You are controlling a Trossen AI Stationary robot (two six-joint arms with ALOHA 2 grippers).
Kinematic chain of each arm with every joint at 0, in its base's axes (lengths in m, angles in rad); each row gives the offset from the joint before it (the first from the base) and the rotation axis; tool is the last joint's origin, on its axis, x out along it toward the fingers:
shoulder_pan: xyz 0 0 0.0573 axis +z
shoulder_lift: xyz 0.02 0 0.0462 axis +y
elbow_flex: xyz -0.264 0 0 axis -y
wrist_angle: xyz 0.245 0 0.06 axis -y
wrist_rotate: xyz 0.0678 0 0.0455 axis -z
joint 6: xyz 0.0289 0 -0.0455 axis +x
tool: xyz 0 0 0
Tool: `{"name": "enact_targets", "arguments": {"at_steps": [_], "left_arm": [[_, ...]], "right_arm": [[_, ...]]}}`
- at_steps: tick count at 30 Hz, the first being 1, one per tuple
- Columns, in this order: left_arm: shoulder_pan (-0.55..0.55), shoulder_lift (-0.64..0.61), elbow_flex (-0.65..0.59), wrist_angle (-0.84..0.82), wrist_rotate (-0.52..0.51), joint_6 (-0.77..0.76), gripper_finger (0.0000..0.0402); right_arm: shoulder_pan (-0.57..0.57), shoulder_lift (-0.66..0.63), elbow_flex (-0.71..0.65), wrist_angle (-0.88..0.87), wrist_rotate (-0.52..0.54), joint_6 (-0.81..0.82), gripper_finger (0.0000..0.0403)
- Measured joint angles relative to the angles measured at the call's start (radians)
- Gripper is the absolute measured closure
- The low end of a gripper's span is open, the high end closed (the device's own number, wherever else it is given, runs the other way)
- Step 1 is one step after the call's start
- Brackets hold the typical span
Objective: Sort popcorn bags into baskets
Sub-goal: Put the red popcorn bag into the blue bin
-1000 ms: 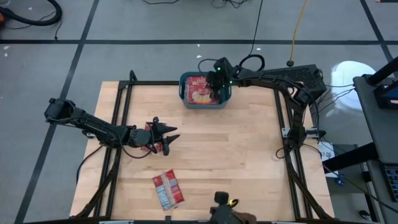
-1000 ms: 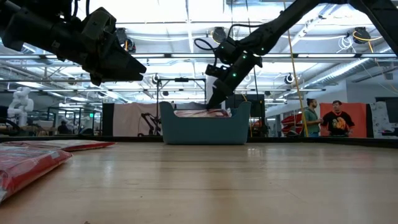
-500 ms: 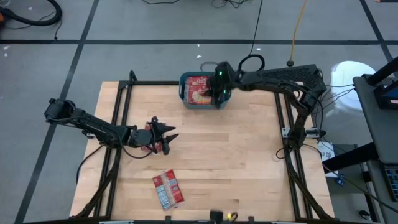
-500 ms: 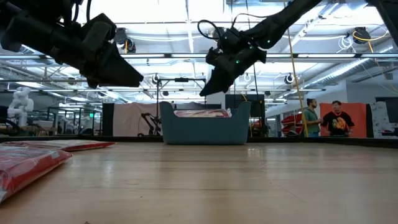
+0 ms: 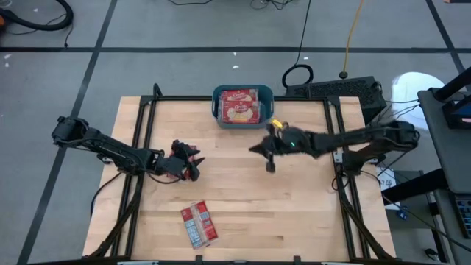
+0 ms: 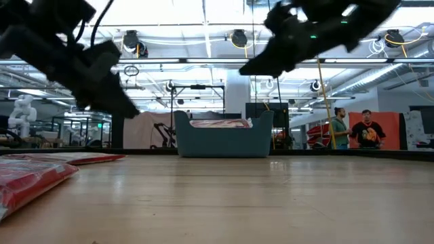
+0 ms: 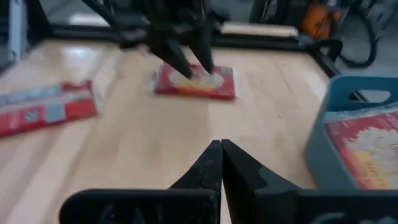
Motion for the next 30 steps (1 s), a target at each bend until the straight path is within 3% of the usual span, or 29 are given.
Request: {"name": "enact_targets", "arguments": {"at_steps": [5,12,19,22,27,30], "left_arm": [[0.012,0.000,0.000,-0.212,0.009,-0.251,0.0222],[-0.022,0.000,0.022,-0.361,0.081,-0.381,0.0222],[0.021,0.000,0.180,-0.853,0.058,-0.641,0.0222],[0.043,0.000,0.208,-0.959,0.135,-0.693,0.0222],[0.077,0.001,0.182,-1.003,0.351,-0.806,0.0222],[0.070,0.001,0.170,-0.991,0.383,-0.832,0.0222]], "right_arm": [[0.127,-0.026,-0.139,0.163,0.144,0.062,0.0403],[0.230,0.012,-0.173,0.181,0.159,0.132,0.0403],[0.312,0.096,-0.173,0.273,0.217,0.146,0.0403],[0.339,0.131,-0.173,0.337,0.233,0.151,0.0403],[0.378,0.150,-0.173,0.384,0.240,0.174,0.0403],[0.399,0.150,-0.173,0.380,0.268,0.172,0.0403]]}}
